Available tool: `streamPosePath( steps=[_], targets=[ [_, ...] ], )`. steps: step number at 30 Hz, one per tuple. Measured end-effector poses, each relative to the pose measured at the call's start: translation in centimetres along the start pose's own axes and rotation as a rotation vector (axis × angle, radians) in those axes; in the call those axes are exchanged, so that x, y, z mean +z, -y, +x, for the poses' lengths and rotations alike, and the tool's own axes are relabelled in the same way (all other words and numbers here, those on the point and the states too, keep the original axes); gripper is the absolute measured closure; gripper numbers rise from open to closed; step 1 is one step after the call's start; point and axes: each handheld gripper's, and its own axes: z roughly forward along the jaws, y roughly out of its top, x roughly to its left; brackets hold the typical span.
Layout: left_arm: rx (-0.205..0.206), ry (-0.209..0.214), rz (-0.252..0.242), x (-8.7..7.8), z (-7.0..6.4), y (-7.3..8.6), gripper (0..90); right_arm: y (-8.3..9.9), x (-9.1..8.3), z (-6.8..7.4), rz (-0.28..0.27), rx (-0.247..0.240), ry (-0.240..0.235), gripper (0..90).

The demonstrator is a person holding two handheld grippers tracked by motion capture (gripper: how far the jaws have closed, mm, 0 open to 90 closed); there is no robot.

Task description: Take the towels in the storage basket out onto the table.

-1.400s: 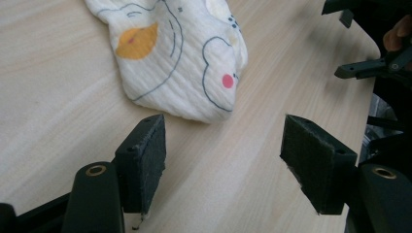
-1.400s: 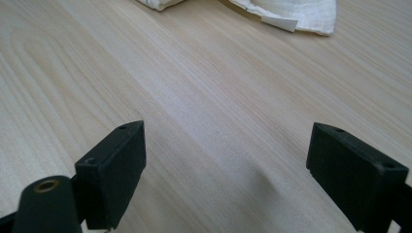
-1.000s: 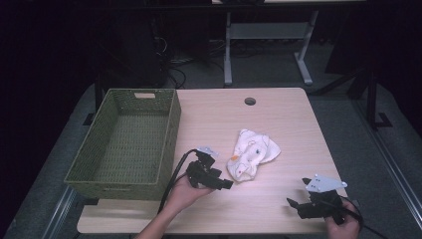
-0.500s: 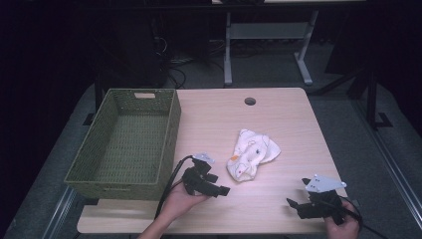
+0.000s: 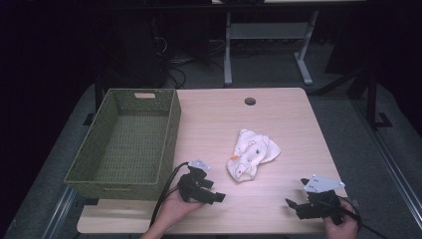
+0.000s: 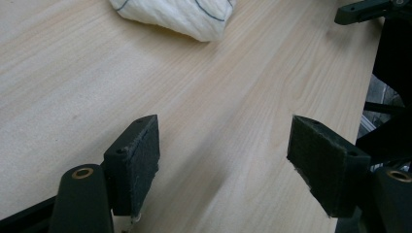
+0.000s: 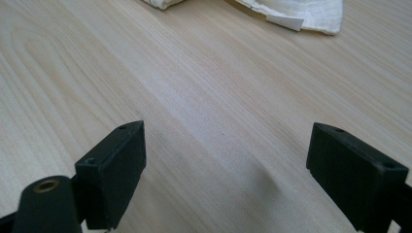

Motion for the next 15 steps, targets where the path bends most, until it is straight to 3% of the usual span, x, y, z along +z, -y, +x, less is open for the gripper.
streamPosePath(
  steps=[8,15],
  targets=[
    [0.008,-0.004,-0.003,0.4,-0.4,0.9,26.5,0.0,0.0,0.0,-0.001,0.001,-0.003,14.0],
    [0.044,-0.016,-0.028,0.4,-1.2,0.6,20.3,-0.1,-0.2,0.0,-0.006,-0.011,-0.01,14.0]
  ],
)
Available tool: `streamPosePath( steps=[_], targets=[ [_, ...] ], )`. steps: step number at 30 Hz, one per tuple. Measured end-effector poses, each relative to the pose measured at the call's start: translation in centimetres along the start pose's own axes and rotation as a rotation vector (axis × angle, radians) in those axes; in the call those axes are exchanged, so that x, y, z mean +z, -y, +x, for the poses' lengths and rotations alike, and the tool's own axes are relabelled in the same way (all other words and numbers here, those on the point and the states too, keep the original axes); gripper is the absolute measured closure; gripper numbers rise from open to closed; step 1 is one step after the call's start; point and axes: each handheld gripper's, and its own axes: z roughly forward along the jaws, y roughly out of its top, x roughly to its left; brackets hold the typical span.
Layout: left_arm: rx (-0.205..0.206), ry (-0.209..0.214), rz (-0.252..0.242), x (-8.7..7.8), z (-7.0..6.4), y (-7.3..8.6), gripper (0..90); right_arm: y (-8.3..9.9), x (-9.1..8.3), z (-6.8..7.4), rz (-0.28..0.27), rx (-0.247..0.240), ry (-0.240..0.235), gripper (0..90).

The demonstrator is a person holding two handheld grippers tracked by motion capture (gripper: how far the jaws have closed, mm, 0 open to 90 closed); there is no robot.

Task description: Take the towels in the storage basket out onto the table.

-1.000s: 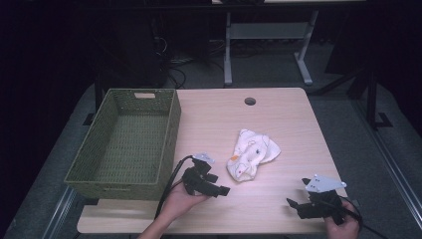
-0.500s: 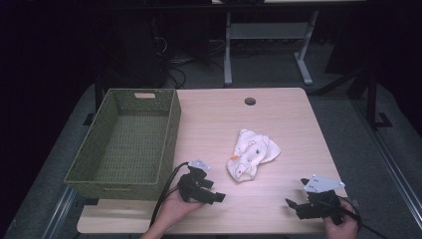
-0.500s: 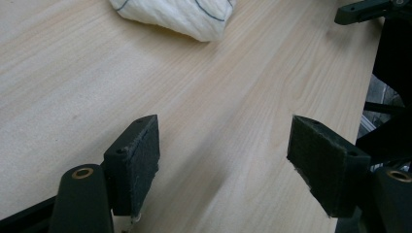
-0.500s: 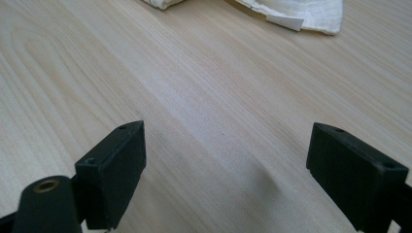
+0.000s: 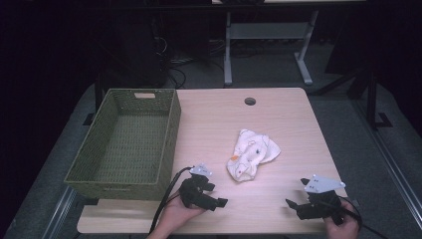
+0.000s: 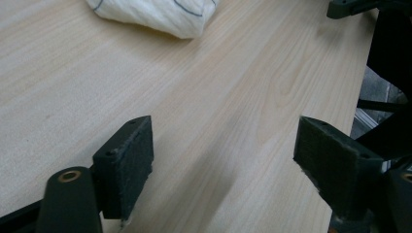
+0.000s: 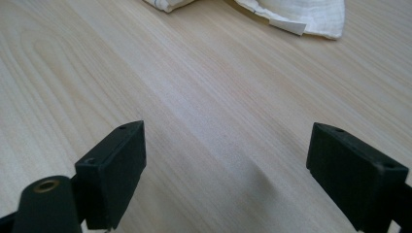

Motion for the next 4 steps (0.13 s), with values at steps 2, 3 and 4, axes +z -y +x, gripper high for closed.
streamPosePath(
  steps=[2,3,4],
  targets=[
    [0.002,-0.008,-0.003,0.01,-0.06,-0.02,19.8,0.01,-0.15,-0.04,-0.002,-0.01,-0.001,14.0],
    [0.002,-0.006,-0.003,0.05,-0.02,-0.02,19.8,0.05,-0.19,-0.06,-0.003,-0.008,-0.003,14.0],
    [0.0,-0.001,0.0,0.11,-0.01,-0.03,19.6,0.1,-0.19,-0.15,-0.004,-0.009,-0.005,14.0]
  ],
)
